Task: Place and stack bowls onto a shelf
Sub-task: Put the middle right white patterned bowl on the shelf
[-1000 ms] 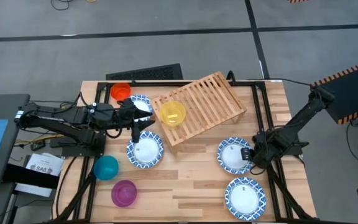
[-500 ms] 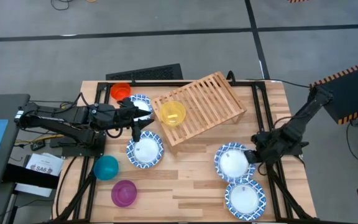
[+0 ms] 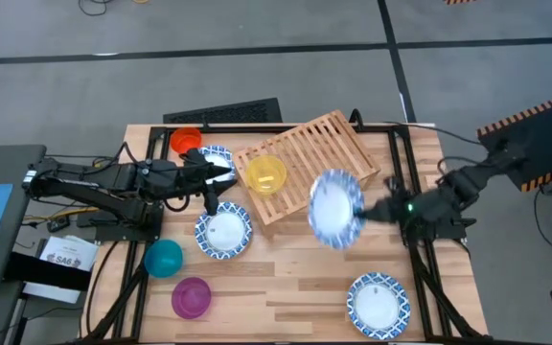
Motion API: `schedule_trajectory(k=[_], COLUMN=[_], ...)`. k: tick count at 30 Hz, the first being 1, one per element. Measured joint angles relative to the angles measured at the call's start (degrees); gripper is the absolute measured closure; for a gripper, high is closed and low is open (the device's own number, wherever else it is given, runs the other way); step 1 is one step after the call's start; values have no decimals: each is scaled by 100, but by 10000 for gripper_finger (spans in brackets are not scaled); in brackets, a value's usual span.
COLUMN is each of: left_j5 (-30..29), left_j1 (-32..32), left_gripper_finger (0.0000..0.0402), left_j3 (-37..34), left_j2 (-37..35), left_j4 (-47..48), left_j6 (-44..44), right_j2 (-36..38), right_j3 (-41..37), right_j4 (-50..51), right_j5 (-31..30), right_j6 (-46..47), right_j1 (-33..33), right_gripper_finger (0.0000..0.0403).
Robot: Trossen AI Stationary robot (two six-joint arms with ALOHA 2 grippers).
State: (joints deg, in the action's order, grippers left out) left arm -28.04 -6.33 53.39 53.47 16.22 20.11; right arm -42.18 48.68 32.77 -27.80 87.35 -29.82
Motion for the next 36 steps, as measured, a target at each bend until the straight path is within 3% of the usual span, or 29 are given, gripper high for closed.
schedule_trajectory(k=[4,9,13,20,29,36], left_j5=[-36,-41,-43,120,222,222], left_j1=[0,0,0,0,0,0], left_gripper_finger=[230,230,230,230,230,230], left_j3=[0,0,0,0,0,0], left_j2=[0,0,0,0,0,0], left_j4=[-85,-75,-69,-67,-67,-67], left_j6=[-209,-228,-231,-239,-242,-239], right_j2=[-146,-500,-843,-1620,-2290,-2640], right_j3=[746,1620,1963,2010,2012,2012], right_j4=[553,2284,2763,2771,2644,2663], right_j5=[-65,184,700,2272,3368,3803], right_j6=[-788,-988,-1351,-2413,-3356,-3711], right_j1=[1182,2770,3856,5301,6443,6800], right_gripper_finger=[383,383,383,382,378,361])
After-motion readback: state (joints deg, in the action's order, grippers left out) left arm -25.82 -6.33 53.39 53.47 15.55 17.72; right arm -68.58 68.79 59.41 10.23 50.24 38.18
